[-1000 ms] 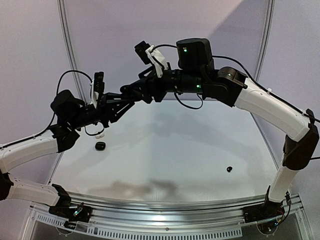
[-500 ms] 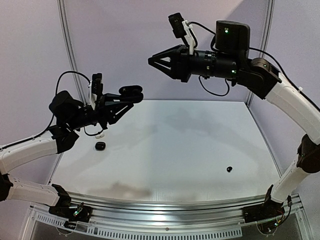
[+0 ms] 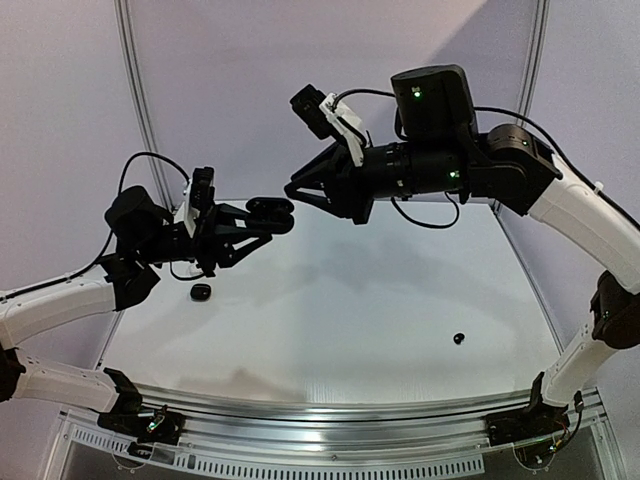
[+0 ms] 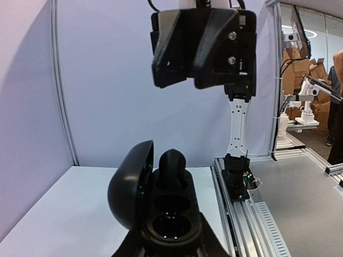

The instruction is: Insert the wireless bluetooth earbuds into the charging case

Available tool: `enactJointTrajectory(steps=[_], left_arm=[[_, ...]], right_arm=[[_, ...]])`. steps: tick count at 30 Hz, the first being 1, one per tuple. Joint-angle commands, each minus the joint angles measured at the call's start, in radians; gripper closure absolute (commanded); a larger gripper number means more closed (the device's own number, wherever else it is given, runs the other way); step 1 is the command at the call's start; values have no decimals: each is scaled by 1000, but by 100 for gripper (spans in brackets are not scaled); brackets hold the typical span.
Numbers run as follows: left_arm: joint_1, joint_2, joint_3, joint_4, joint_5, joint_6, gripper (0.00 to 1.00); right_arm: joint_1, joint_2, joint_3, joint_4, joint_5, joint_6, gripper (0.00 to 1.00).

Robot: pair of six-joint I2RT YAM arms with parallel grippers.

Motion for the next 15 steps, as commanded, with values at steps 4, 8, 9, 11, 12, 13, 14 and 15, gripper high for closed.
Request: enactJointTrajectory(steps=[4,8,9,11,12,13,14,15], left_arm=[[-12,-9,-1,-61,59,119,100],[-12,-4,1,-71,65,112,100],[-12,-4,1,-70,66,110,100],[-12,-3,1,-72,62,106,100],[-12,-4,1,-70,61,103,100],[-13,-3,0,-68,60,97,100],[-12,-4,-1,-67,59,92,100],[-12,-4,-2,-66,61,87,100]], right_arm=[[24,91,114,-155,58,-73,78],[40,108,126,-162,40,-90,80],[43,105,126,-158,33,-96,80],[52,102,126,-153,18,-104,81],[55,102,128,-153,19,-106,81],[57,104,128,-157,23,-109,82],[60,104,128,-160,27,-111,83],[60,104,127,-163,31,-111,83]])
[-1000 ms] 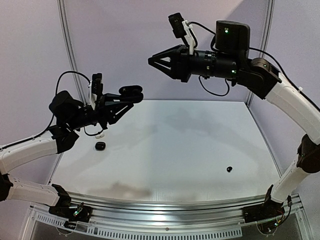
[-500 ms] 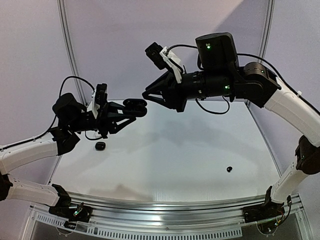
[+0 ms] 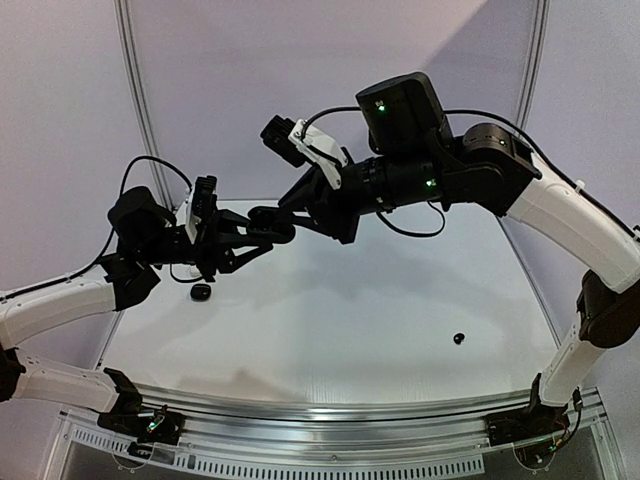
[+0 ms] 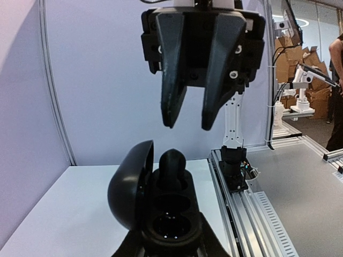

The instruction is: Insert the wireless bluetooth earbuds into the charging case

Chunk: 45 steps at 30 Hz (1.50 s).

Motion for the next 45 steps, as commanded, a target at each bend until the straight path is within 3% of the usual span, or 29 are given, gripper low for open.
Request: enactJointTrajectory(steps=[1,22,34,38,45], left_arm=[[-12,-4,-2,-12,12,-8,100],[-14,-2,1,-1,4,-23,100],[-4,-10,-28,152,10,-134,100],[-4,-7,-30,180,33,-137,100],[-3,-13,-28,173,40,-117,100]], right_arm=[[17,7,22,-27,0,-22,83],[24,41,30,-59,87,-45,85],[23,38,-6,-49,83,-75,93],[23,7,-69,30,94,-104,95],[24,4,-74,11,139,-164,94]])
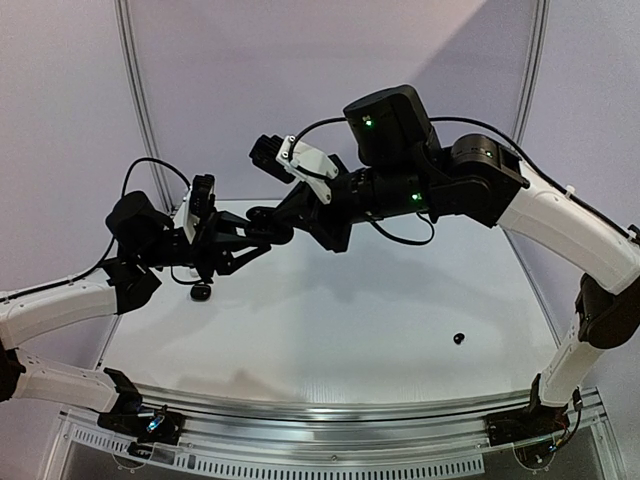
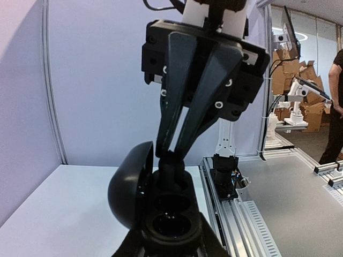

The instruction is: Insert the wireless bluetooth earbuds into the charging case

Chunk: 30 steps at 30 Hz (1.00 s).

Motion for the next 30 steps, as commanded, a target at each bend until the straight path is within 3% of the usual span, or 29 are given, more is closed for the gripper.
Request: enactJointTrajectory(steps=[1,30], left_arm=[[-2,-15,2,81,22,1,100],[0,-15,-3,53,22,-8,100]], right_arm=[[5,-5,-26,-45,50,-47,94],[6,-50,-22,99,39,-11,70]])
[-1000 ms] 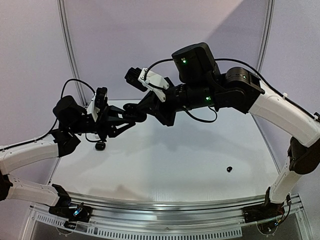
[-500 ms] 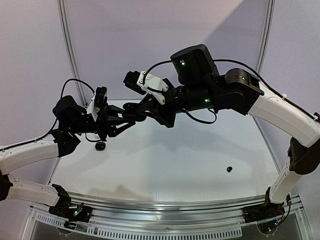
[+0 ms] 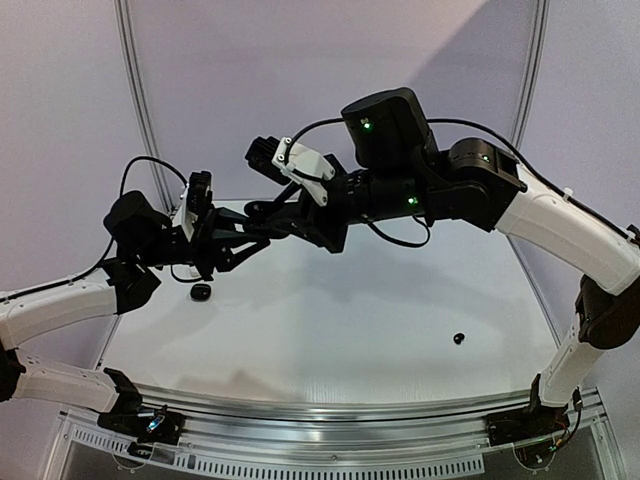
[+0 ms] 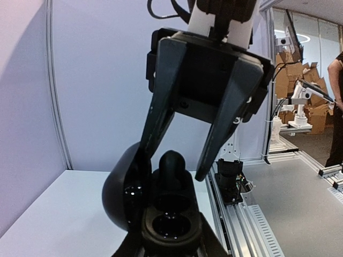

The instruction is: Insert the wireless bluetooth earbuds into the charging case

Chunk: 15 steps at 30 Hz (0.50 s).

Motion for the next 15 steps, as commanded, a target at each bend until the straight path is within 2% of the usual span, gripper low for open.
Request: enactJointTrajectory(steps=[1,7,15], left_arm=[[-2,-15,-3,20,33,-4,100],[-2,-15,-3,18,32,-12,100],[-2,-16,-2,15,20,-19,100]], right_arm=[[0,-51,-7,69,8,24,69],[1,-82,-13,131,-52,47,64],[-1,-136,-41,197,-103,120,64]])
